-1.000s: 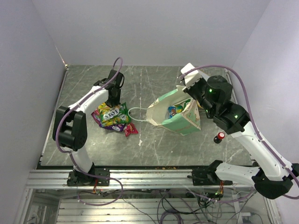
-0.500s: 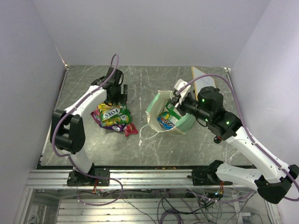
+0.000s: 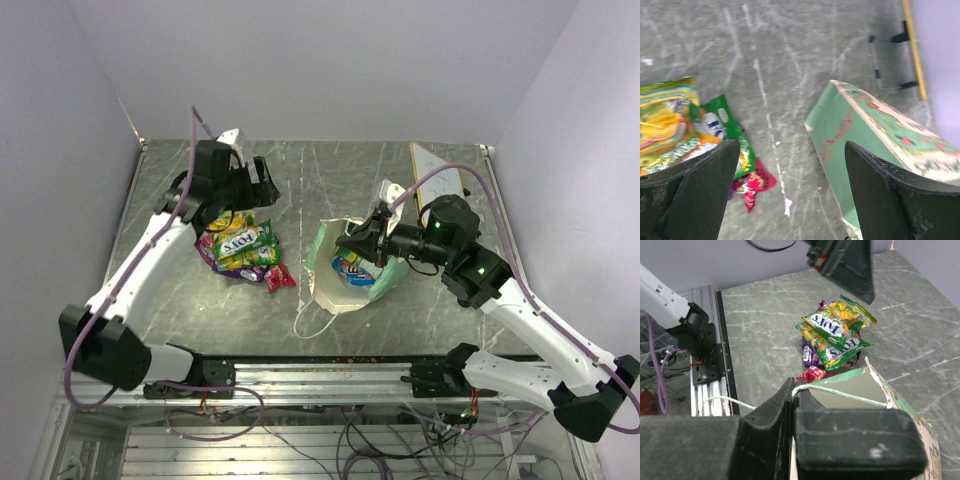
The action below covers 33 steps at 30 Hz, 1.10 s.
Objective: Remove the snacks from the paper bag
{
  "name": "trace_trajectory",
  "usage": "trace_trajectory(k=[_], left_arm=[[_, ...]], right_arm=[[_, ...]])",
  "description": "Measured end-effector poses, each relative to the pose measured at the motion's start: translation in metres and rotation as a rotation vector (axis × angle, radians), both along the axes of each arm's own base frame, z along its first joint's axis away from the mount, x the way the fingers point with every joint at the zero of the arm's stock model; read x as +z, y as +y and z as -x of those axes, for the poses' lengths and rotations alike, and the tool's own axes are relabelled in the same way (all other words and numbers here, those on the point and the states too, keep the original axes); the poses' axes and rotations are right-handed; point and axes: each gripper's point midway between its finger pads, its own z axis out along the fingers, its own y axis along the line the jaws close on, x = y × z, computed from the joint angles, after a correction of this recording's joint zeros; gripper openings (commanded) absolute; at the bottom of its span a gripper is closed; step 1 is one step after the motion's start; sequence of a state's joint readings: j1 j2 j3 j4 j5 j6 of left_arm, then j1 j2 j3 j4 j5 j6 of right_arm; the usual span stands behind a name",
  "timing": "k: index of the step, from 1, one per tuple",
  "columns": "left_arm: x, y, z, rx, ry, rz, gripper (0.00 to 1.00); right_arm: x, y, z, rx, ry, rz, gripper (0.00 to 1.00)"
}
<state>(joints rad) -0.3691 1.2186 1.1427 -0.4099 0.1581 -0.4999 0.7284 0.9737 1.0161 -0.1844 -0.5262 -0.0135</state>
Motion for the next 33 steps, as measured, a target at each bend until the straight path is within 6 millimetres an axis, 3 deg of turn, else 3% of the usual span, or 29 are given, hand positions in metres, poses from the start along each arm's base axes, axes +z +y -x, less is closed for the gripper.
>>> trace_trajectory(k=[4,7,12,16,19,23,27,33], left_arm=[[0.000,-0.017,0.046,-0.094,-0.083,0.070,0.94],[0.006,-0.029,0.084,-0.164,-0.158,0.140,0.82],[0.024,-0.069,0.134,-0.312,-0.231,0.201,0.77],[0.025,-0.103,0.166,-0.397,-0.252,0.208,0.61],[0.025,-0.127,0.186,-0.430,-0.292,0.195,0.37],[0.006,-0.162,0.219,-0.498,-0.351,0.141,0.30],[-0.029,-0.188,0.214,-0.482,-0.381,0.031,0.25],[-0.070,-0.202,0.189,-0.428,-0.464,-0.110,0.23]], right_arm=[[0.000,0.000,0.000,-0.002,0.000,0.002,0.00],[0.000,0.000,0.001,0.000,0.011,0.000,0.00],[0.011,0.002,0.007,0.026,0.008,-0.050,0.00],[0.012,0.002,0.012,0.039,0.015,-0.079,0.00],[0.012,0.002,0.013,0.039,0.020,-0.091,0.00],[0.017,0.001,0.014,0.035,0.012,-0.107,0.00],[0.020,0.000,0.013,0.027,0.006,-0.112,0.00],[0.026,-0.005,0.013,0.006,-0.014,-0.127,0.00]])
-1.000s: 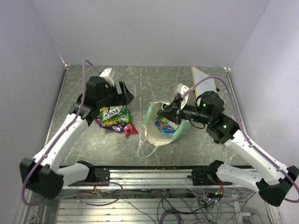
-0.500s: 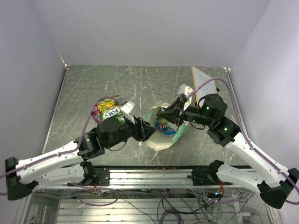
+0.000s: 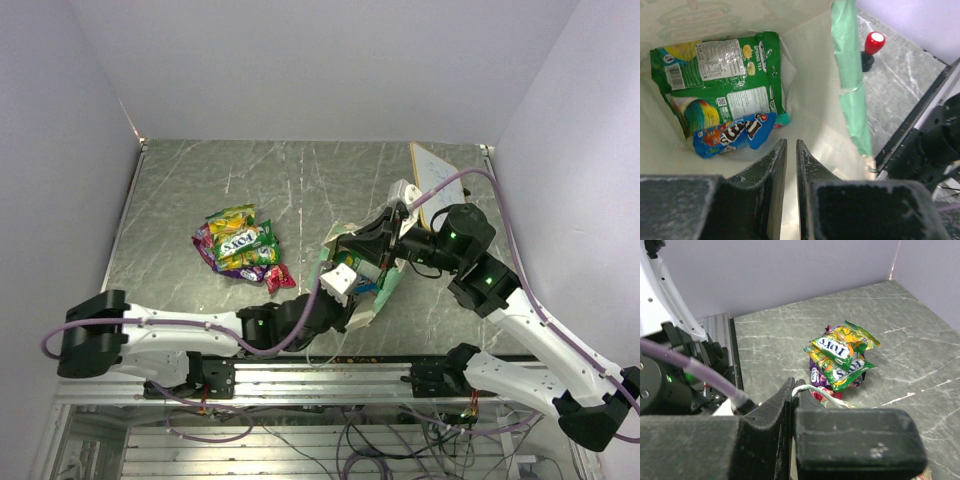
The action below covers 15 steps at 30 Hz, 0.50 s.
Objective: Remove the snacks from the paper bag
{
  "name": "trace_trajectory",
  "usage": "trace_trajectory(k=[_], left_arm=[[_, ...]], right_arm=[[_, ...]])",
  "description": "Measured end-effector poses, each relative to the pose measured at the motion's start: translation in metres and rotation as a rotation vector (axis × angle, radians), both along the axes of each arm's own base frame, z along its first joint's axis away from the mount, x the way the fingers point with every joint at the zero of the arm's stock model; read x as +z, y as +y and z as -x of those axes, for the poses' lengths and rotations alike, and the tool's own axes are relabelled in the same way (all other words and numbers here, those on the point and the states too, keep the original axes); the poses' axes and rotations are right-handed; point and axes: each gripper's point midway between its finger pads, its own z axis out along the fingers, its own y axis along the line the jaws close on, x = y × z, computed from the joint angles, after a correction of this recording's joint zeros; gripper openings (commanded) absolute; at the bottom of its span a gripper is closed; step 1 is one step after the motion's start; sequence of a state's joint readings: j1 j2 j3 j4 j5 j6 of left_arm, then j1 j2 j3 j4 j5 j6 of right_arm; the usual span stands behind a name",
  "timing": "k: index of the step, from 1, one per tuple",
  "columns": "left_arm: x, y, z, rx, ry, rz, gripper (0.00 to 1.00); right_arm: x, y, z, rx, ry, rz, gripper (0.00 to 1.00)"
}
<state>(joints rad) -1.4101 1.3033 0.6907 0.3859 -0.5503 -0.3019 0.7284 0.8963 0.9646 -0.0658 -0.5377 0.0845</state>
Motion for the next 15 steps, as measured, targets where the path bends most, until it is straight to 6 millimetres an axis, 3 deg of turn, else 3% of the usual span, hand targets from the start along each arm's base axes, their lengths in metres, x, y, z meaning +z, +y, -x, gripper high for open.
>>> trace_trajectory(k=[9,15], left_arm=[[-0.050,-0.014,-0.031,0.043,-0.050,-0.118,0.22],[-0.051,-0.027,-0.053,0.100,-0.052,-0.122,0.25]], right_arm=[[0.001,-0.002,-0.006,-0.032,-0.017,0.004,0.00],[0.000,-0.004,-0.007,-0.045,-0.020,0.009,0.00]])
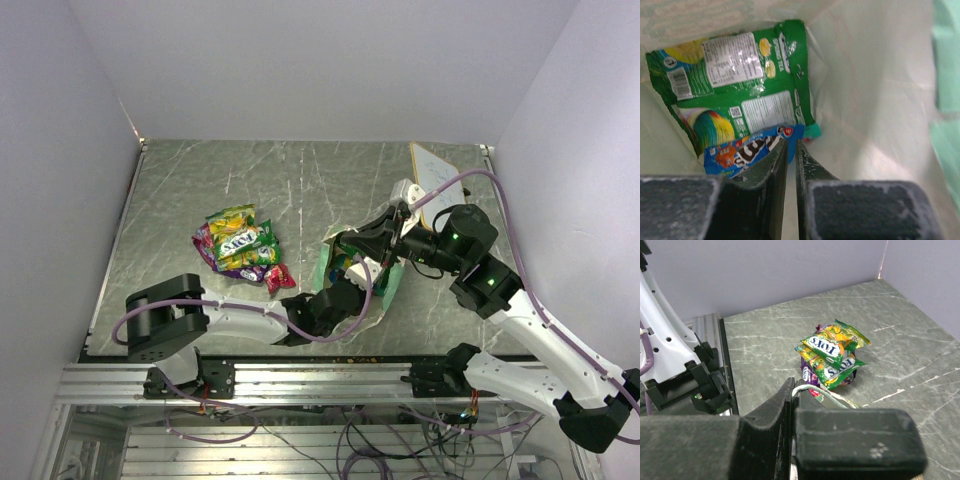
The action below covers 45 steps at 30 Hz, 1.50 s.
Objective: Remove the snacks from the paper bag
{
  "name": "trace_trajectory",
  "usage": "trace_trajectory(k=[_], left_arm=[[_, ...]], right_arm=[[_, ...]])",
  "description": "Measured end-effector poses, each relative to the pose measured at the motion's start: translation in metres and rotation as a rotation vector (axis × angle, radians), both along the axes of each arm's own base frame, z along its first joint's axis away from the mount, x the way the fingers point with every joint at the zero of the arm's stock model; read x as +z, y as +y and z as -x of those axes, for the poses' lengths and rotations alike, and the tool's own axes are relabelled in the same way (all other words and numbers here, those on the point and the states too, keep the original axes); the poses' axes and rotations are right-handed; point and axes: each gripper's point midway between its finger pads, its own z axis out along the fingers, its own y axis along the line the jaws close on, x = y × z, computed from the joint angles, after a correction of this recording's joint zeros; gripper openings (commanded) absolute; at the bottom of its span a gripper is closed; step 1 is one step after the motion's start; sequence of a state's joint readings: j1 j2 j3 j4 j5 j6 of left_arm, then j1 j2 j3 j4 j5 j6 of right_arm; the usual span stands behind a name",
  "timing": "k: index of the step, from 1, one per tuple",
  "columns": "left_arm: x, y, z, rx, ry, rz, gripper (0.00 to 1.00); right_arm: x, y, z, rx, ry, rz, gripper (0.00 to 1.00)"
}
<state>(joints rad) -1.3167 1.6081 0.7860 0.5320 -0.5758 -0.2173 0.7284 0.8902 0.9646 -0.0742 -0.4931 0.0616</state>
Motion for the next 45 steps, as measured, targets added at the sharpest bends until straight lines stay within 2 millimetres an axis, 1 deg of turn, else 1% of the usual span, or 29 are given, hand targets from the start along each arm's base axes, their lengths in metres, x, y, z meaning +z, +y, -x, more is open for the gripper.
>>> trace_trajectory(k=[2,6,8,10,12,14,15,16,17,18,22,27,29,34,35,36,37,38,39,41,42,45], left_arm=[[0.000,-0.004,-0.007,0.021,-0.004,0.001,0.29],[-0.005,-0.011,-0.025,0.072,-0.008,-0.012,0.50],[-0.010,-0.012,-0.034,0.098,-0.011,-0.023,0.57],[-0.014,-0.014,-0.041,0.121,-0.015,-0.035,0.62],[-0.019,-0.016,-0.048,0.142,-0.019,-0.050,0.74],[-0.025,-0.015,-0.054,0.164,-0.023,-0.064,0.77],[-0.027,-0.014,-0.057,0.174,-0.025,-0.075,0.84],[-0.030,-0.013,-0.060,0.183,-0.026,-0.083,0.94],[-0.032,-0.011,-0.063,0.190,-0.026,-0.094,0.99],[-0.034,-0.007,-0.065,0.200,-0.023,-0.106,1.00],[-0.034,-0.001,-0.073,0.235,-0.016,-0.127,0.99],[-0.035,-0.004,-0.081,0.261,-0.003,-0.144,1.00],[-0.040,-0.008,-0.086,0.272,-0.003,-0.158,1.00],[-0.056,-0.015,-0.098,0.292,0.007,-0.197,0.92],[-0.058,-0.014,-0.101,0.298,0.010,-0.199,0.88],[-0.058,-0.013,-0.104,0.302,0.015,-0.197,0.81],[-0.058,-0.012,-0.107,0.308,0.018,-0.198,0.71],[-0.057,-0.011,-0.110,0.311,0.020,-0.198,0.58],[-0.057,-0.009,-0.114,0.314,0.024,-0.200,0.49],[-0.059,-0.005,-0.118,0.314,0.030,-0.210,0.38],[-0.060,-0.004,-0.119,0.313,0.031,-0.217,0.34],[-0.058,-0.003,-0.119,0.296,0.038,-0.224,0.24]], right_arm=[[0.000,-0.001,0.000,-0.004,-0.002,0.002,0.00],[0.000,-0.002,-0.002,-0.013,-0.011,0.006,0.00],[0.000,-0.003,-0.003,-0.020,-0.019,0.009,0.00],[0.006,-0.003,-0.004,-0.022,-0.030,0.006,0.00],[0.011,-0.004,-0.003,-0.021,-0.044,0.000,0.00],[0.014,-0.004,-0.003,-0.021,-0.051,-0.003,0.00],[0.013,-0.004,-0.003,-0.018,-0.049,0.000,0.00],[0.012,-0.004,-0.002,-0.015,-0.046,0.003,0.00],[0.012,-0.003,-0.001,-0.013,-0.044,0.005,0.00],[0.011,-0.003,-0.001,-0.012,-0.043,0.006,0.00],[0.011,-0.004,-0.002,-0.014,-0.043,0.009,0.00],[0.009,-0.004,-0.003,-0.022,-0.046,0.016,0.00],[0.007,-0.005,-0.004,-0.027,-0.044,0.024,0.00],[0.002,-0.008,-0.008,-0.050,-0.042,0.044,0.00],[0.001,-0.008,-0.009,-0.057,-0.040,0.047,0.00],[0.001,-0.009,-0.010,-0.066,-0.039,0.051,0.00],[0.000,-0.010,-0.011,-0.074,-0.039,0.053,0.00],[0.000,-0.011,-0.013,-0.082,-0.040,0.055,0.00],[-0.001,-0.011,-0.014,-0.090,-0.041,0.057,0.00],[-0.002,-0.013,-0.016,-0.105,-0.042,0.064,0.00],[-0.003,-0.014,-0.018,-0.115,-0.041,0.069,0.00],[-0.005,-0.018,-0.022,-0.147,-0.040,0.080,0.00]])
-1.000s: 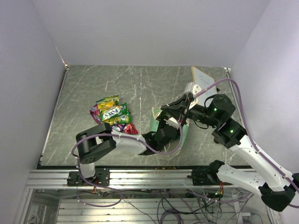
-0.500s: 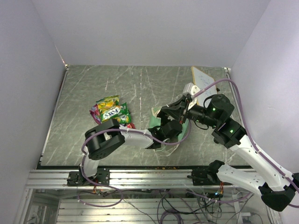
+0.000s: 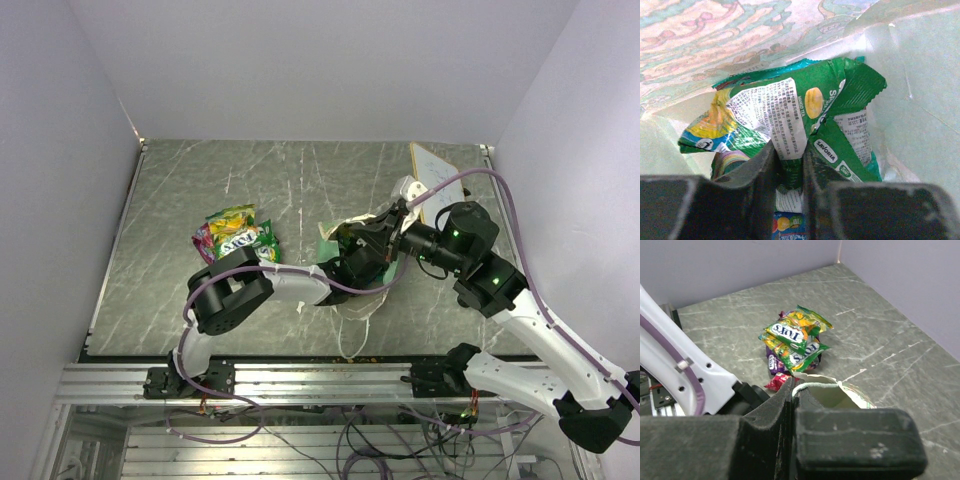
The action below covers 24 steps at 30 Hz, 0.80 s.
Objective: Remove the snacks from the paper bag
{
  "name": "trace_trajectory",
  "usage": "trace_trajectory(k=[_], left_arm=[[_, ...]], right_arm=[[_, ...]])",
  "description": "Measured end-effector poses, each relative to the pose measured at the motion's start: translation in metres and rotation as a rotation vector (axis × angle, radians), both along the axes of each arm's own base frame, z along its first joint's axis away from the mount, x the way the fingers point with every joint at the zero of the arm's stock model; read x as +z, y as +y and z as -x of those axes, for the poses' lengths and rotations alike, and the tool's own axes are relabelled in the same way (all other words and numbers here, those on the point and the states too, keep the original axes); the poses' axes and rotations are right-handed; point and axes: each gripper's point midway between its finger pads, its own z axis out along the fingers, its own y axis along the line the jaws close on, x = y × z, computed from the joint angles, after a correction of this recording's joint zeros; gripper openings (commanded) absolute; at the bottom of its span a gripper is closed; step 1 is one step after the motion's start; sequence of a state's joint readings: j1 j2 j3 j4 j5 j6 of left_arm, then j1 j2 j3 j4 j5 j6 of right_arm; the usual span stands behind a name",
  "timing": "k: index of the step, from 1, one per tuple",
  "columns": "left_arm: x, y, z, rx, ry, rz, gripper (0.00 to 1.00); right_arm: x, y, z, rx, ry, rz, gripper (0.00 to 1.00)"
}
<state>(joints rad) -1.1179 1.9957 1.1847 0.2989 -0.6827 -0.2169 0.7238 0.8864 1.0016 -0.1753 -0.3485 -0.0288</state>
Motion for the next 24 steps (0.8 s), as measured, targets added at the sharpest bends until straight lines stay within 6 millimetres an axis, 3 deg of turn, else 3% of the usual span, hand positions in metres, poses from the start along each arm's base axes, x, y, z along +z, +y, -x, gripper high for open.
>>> trace_trajectory(k=[12,24], left_arm=[[0.028,0.016,0.037,-0.140,0.108,0.087,0.07],[0.086,0.003,0.072,-0.328,0.139,0.259,0.07]], right_arm=[[0.022,-0.023,-0.021,-0.178,-0.045,0.016,0.00],[0.022,-0.041,-0.042,-0.332,-0.044,0.047,0.00]])
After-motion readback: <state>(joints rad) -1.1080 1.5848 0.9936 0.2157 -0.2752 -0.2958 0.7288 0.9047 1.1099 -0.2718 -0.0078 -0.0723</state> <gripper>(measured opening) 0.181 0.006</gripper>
